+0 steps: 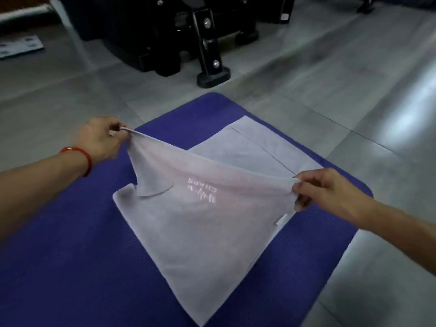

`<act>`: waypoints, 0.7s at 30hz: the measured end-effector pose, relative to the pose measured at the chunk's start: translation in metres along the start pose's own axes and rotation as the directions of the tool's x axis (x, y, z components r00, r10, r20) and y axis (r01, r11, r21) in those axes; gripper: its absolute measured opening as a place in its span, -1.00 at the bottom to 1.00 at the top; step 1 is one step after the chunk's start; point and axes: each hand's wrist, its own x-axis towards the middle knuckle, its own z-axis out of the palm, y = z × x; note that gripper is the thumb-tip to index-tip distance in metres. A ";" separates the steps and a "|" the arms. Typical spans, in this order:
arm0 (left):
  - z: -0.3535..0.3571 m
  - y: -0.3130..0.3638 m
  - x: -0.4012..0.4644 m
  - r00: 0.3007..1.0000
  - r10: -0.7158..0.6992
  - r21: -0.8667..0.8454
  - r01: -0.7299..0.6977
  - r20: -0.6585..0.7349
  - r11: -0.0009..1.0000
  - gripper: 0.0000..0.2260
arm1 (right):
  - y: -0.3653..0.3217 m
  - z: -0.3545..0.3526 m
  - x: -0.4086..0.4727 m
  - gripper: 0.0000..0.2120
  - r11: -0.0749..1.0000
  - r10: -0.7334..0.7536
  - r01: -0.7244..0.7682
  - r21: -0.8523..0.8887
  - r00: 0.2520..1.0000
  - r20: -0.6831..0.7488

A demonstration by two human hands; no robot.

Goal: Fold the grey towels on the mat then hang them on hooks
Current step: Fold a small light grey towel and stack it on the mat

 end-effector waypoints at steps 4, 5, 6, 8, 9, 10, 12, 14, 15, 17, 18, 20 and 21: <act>0.054 0.069 0.060 0.996 -0.041 -0.039 0.044 0.080 0.998 -0.88 | 0.074 -0.006 0.030 -0.78 0.983 0.121 -0.074 0.166 0.949 -0.290; 0.072 0.090 0.075 0.994 -0.035 -0.037 0.039 0.099 0.999 -0.87 | 0.093 -0.010 0.036 -0.78 0.983 0.151 -0.105 0.147 0.927 -0.343; 0.090 0.111 0.089 0.994 -0.029 -0.036 0.032 0.101 0.999 -0.83 | 0.109 -0.014 0.044 -0.78 0.984 0.177 -0.147 0.104 0.897 -0.406; 0.108 0.137 0.099 0.997 0.014 -0.009 -0.013 0.080 1.000 -0.82 | 0.119 -0.012 0.054 -0.77 0.977 0.150 -0.206 -0.047 0.835 -0.530; 0.124 0.150 0.109 0.995 0.075 0.041 -0.078 0.060 0.996 -0.84 | 0.127 -0.018 0.061 -0.76 0.973 0.147 -0.225 -0.056 0.785 -0.602; 0.144 0.166 0.120 0.991 0.124 0.097 -0.128 0.049 0.987 -0.85 | 0.137 -0.028 0.071 -0.74 0.974 0.150 -0.226 -0.028 0.730 -0.667; 0.169 0.187 0.131 0.983 0.179 0.159 -0.184 0.041 0.970 -0.84 | 0.155 -0.037 0.092 -0.72 0.977 0.161 -0.213 0.028 0.638 -0.753; 0.202 0.202 0.149 0.981 0.192 0.172 -0.195 0.032 0.966 -0.82 | 0.180 -0.040 0.112 -0.74 0.975 0.195 -0.205 0.086 0.605 -0.772; 0.216 0.205 0.157 0.979 0.201 0.186 -0.203 0.030 0.961 -0.81 | 0.190 -0.036 0.120 -0.77 0.970 0.205 -0.229 0.079 0.604 -0.771; 0.243 0.205 0.171 0.976 0.213 0.231 -0.220 0.056 0.948 -0.80 | 0.202 -0.019 0.127 -0.83 0.954 0.177 -0.299 -0.009 0.585 -0.791; 0.256 0.203 0.179 0.975 0.213 0.244 -0.224 0.069 0.944 -0.79 | 0.206 -0.012 0.128 -0.87 0.944 0.134 -0.322 -0.069 0.567 -0.813; 0.278 0.200 0.192 0.975 0.198 0.263 -0.218 0.098 0.940 -0.79 | 0.207 -0.008 0.130 -0.91 0.928 0.093 -0.350 -0.129 0.552 -0.828; 0.287 0.200 0.197 0.978 0.182 0.269 -0.205 0.106 0.941 -0.79 | 0.207 -0.008 0.130 -0.92 0.928 0.096 -0.351 -0.126 0.552 -0.828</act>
